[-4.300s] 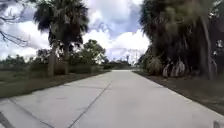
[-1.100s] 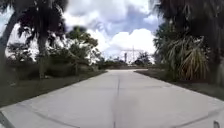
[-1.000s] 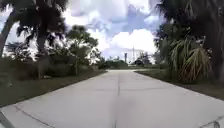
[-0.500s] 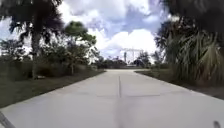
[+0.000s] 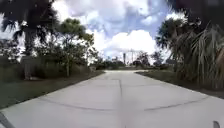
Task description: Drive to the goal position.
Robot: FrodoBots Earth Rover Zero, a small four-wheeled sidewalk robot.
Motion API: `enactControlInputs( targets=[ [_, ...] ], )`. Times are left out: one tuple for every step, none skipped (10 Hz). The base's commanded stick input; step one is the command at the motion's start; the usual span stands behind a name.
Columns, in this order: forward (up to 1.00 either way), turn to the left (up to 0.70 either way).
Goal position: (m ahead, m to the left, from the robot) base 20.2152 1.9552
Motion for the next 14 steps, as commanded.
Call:
enactControlInputs(
  targets=[
    [1.00, 0.00],
    [1.00, 0.00],
    [1.00, 0.00],
    [1.00, 0.00],
    [1.00, 0.00],
    [1.00, 0.00],
    [1.00, 0.00],
    [1.00, 0.00],
    [1.00, 0.00],
    [1.00, 0.00],
    [1.00, 0.00],
    [1.00, 0.00],
    [1.00, 0.00],
    [1.00, 0.00]
  ],
)
